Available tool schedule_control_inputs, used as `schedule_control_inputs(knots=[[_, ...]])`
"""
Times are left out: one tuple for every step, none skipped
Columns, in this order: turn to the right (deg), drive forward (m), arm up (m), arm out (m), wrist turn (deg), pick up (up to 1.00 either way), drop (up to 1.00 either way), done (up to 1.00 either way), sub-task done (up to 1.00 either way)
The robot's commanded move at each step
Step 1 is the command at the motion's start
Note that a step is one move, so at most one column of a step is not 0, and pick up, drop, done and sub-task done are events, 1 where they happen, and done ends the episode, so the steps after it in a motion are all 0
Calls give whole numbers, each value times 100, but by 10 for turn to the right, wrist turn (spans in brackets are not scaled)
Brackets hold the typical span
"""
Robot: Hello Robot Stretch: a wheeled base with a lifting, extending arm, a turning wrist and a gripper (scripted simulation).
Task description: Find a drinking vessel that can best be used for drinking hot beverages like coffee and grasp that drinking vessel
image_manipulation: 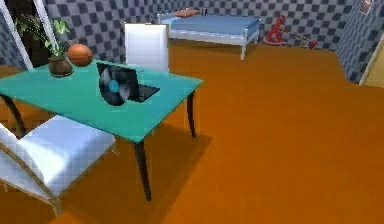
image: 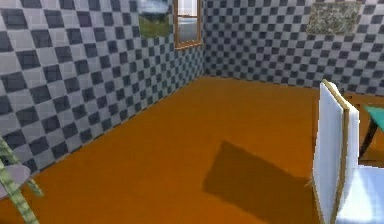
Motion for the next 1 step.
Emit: schedule_control_inputs(knots=[[-30, 0, 0, 0, 0, 0, 0, 0, 0]])
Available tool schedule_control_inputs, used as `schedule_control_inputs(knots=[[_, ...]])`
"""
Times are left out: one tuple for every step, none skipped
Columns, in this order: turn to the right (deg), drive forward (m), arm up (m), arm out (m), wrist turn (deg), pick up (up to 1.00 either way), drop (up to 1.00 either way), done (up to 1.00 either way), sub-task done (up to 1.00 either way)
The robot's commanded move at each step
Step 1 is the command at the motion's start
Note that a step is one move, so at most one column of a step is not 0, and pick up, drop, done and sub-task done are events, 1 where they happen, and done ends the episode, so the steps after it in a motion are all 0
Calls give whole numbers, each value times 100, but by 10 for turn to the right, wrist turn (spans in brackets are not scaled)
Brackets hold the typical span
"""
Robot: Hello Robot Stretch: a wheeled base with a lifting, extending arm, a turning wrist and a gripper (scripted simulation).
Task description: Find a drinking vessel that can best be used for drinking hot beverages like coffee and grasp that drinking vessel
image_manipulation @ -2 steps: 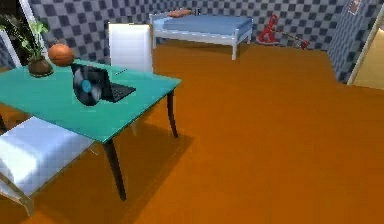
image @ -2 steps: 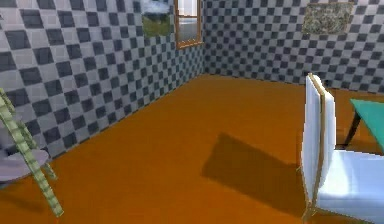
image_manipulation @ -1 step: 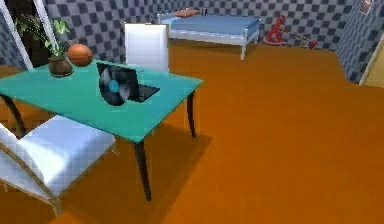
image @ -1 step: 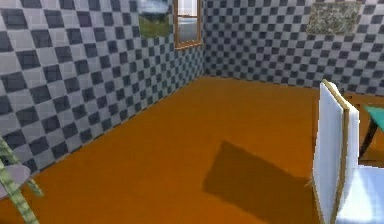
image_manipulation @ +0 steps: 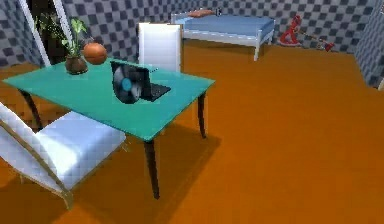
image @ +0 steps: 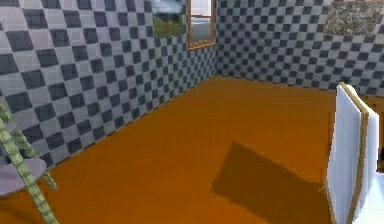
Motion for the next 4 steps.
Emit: schedule_control_inputs(knots=[[0, 85, 0, 0, 0, 0, 0, 0, 0], [330, 0, 0, 0, 0, 0, 0, 0, 0], [0, 100, 0, 0, 0, 0, 0, 0, 0], [0, 30, 0, 0, 0, 0, 0, 0, 0]])
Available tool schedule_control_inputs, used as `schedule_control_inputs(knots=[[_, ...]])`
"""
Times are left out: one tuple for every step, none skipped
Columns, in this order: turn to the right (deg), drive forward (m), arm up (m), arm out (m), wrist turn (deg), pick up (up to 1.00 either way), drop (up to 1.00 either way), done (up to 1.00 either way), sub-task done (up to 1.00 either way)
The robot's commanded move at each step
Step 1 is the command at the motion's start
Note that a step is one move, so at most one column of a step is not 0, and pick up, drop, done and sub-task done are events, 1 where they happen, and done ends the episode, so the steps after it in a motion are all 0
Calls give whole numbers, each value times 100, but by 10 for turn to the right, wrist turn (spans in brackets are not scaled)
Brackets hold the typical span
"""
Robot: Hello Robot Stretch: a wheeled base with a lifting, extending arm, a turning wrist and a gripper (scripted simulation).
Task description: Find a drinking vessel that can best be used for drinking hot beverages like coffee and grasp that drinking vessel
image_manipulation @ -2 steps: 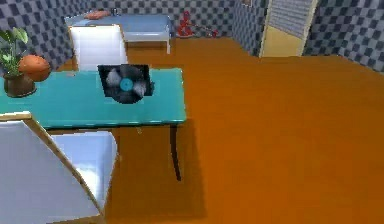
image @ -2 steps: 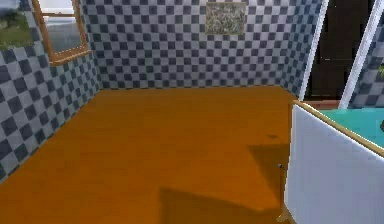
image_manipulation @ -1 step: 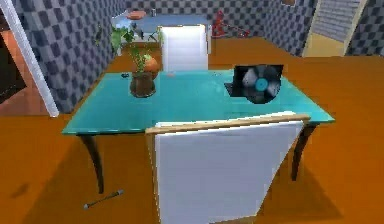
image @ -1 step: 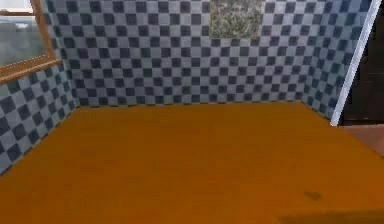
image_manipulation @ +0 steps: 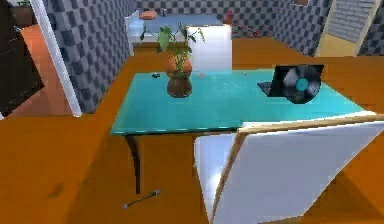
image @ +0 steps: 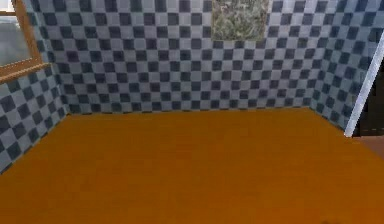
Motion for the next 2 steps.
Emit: schedule_control_inputs(knots=[[390, 0, 0, 0, 0, 0, 0, 0, 0], [0, 100, 0, 0, 0, 0, 0, 0, 0]])
